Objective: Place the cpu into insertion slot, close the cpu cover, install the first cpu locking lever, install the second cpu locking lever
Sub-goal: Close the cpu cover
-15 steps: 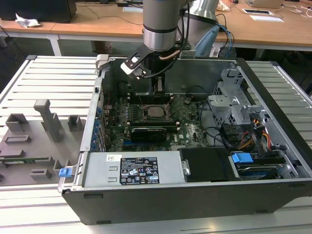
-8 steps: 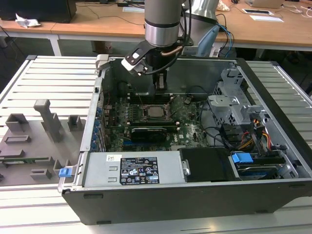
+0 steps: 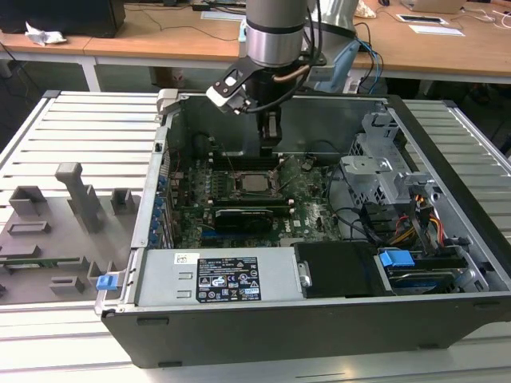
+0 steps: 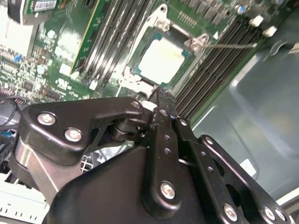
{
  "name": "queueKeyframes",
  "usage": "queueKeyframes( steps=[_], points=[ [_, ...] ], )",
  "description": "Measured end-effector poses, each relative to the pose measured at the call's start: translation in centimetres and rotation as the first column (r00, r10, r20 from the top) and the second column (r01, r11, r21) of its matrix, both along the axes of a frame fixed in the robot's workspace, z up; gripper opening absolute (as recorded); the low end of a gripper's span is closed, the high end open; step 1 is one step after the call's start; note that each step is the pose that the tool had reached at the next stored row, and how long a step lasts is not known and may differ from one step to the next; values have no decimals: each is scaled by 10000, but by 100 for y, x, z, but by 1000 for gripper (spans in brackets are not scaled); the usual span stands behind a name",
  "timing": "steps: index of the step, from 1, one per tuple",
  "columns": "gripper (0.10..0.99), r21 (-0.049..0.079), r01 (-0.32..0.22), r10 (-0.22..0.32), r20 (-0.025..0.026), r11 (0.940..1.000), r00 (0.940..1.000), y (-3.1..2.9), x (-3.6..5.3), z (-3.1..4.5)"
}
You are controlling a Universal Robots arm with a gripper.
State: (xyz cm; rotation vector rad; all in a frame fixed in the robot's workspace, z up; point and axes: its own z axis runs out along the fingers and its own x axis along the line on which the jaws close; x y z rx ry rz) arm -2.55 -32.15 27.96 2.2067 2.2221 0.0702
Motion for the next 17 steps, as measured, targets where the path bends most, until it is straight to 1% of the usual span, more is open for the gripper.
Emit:
queueKeyframes(
  steps=[5, 13, 15, 17],
  points=[
    [106, -1, -68, 68, -49, 10000, 10000, 0, 134, -2],
    [106, 0, -147, 147, -113, 9999, 9998, 0, 266, -10],
    [106, 2, -186, 186, -159, 9998, 9997, 3, 335, -18],
    [106, 2, -244, 244, -194, 9997, 9995, 6, 386, -26]
  ],
)
